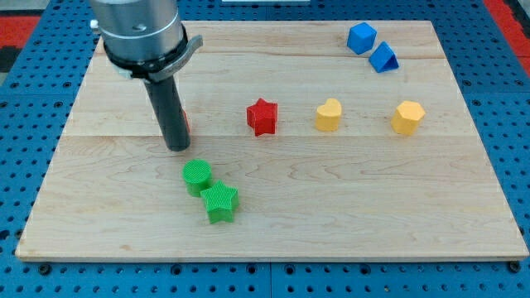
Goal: Separate both the green blocks away from each other
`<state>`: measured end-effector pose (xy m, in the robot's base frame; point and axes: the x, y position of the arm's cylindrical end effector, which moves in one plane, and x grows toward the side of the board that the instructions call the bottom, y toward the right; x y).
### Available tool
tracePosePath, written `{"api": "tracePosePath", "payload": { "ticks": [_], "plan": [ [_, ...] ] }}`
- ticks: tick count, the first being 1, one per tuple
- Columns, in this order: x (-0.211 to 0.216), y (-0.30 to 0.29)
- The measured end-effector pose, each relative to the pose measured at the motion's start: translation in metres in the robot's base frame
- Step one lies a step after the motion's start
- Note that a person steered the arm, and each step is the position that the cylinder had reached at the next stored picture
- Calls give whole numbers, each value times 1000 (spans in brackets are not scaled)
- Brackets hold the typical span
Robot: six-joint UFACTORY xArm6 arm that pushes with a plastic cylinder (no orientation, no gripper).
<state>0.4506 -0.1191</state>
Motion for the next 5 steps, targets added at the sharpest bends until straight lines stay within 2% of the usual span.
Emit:
{"api": "tracePosePath", "payload": {
  "ticks": [1,2,3,5],
  "plan": [
    [-11,-9],
    [40,-28],
    [88,-21],
    [99,143]
  ]
}}
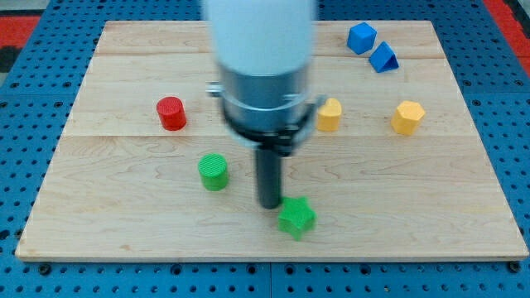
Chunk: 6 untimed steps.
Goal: Separate both the green blocks away from each other
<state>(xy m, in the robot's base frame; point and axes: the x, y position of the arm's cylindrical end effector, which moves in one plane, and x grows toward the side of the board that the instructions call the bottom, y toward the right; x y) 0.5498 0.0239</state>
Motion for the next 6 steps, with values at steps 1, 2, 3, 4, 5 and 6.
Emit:
{"api": "tracePosePath", "payload": {
  "ticks": [1,2,3,4,5,6],
  "plan": [
    [9,-35],
    [41,-60],
    [43,23],
    [17,60],
    [19,34],
    [3,14]
  ]
}}
